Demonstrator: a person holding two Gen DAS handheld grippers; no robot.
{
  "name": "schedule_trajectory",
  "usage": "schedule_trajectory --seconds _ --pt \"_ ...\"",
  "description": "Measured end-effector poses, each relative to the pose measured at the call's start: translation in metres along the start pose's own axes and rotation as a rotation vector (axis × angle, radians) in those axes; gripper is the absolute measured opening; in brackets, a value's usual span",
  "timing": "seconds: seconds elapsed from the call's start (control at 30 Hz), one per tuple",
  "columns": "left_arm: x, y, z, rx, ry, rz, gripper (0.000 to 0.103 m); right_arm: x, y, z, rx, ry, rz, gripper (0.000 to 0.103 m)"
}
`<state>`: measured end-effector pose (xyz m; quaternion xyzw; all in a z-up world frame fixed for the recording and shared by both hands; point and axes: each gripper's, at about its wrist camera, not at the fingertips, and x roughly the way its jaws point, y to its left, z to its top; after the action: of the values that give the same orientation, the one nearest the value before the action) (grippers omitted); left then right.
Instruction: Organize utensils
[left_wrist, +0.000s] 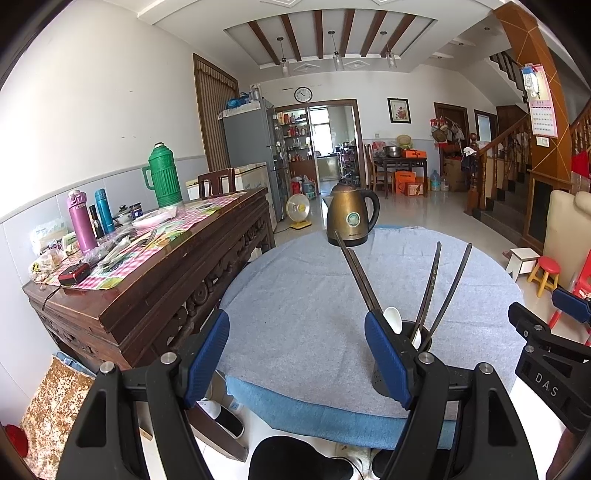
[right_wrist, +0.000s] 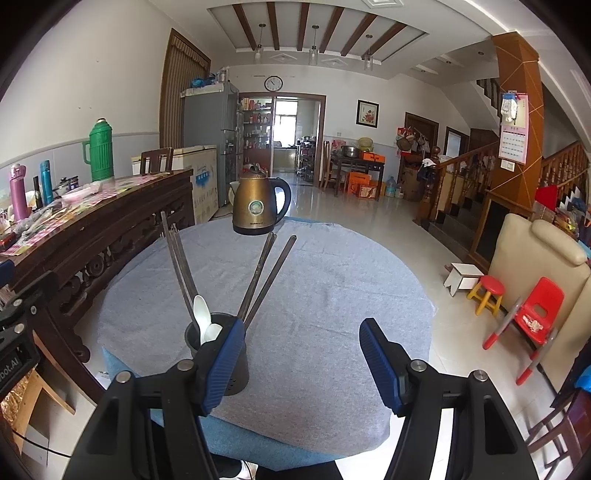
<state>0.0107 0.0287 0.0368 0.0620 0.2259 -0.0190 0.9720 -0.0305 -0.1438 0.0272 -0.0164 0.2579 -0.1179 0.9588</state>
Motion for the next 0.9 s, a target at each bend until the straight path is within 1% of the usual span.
schedule_trajectory --seconds 0.57,0.9 --pt "0.0049 0.0044 -0.0017 -0.009 0.014 0.0 0.076 0.0075 0.0069 -0.0046 -0.01 0.029 0.02 0.069" --pt "0.0089 0.0052 -0.003 -0.009 0.018 0.001 0.076 0.0071 0.0086 -0.0057 -0.01 0.028 0.023 0.069"
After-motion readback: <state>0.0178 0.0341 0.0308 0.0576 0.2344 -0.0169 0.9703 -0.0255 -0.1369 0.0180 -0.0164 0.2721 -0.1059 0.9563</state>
